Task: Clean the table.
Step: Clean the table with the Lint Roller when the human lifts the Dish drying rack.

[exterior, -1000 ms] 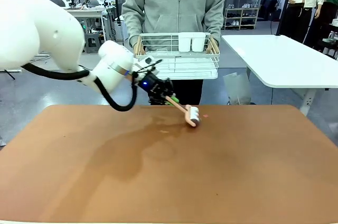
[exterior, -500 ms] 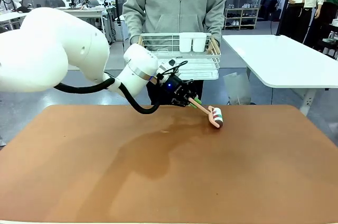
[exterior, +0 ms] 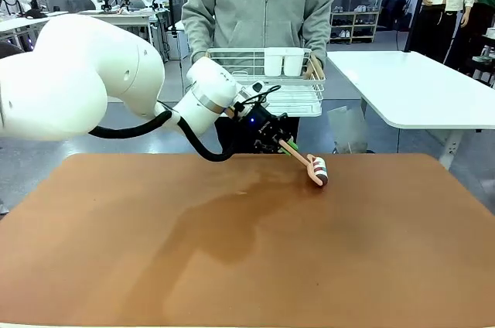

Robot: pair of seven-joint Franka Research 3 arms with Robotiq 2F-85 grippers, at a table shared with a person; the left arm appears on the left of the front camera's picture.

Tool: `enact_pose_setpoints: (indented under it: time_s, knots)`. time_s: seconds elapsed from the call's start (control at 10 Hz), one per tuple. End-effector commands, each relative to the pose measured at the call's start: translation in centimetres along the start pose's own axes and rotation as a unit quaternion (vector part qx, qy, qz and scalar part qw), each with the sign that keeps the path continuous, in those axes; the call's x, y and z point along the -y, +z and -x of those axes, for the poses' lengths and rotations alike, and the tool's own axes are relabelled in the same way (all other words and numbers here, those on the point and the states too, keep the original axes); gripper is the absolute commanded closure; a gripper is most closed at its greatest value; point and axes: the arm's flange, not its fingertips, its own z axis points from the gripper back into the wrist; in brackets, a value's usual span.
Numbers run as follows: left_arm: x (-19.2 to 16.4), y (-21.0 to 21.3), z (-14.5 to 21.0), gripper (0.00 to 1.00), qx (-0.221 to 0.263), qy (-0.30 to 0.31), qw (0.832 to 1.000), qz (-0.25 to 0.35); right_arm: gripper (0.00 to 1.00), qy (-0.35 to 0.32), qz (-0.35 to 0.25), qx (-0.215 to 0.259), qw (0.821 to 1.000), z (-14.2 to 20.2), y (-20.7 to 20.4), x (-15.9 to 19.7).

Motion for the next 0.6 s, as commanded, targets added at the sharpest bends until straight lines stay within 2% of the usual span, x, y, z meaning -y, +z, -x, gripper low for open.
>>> enact_pose_setpoints:
  time_s: [0.0,0.1,0.2,0.5]
  knots:
    - [3.5,5.2,0.4,0.78,-0.024,0.002,0.999,-0.025,0.0,0.004,-0.003,0.002,1.0,0.1,0.2,-0.3]
    - [5.6,9.1,1.2,0.78,-0.008,-0.024,0.999,-0.036,0.0,0.004,-0.003,0.002,1.0,0.1,0.2,-0.3]
    - [6.9,12.8,2.3,0.78,-0.02,-0.04,0.998,-0.04,0.0,0.004,-0.003,0.002,1.0,0.1,0.2,-0.3]
    - [6.1,16.4,2.3,0.78,-0.012,-0.025,0.997,-0.072,0.0,0.004,-0.003,0.002,1.0,0.1,0.2,-0.3]
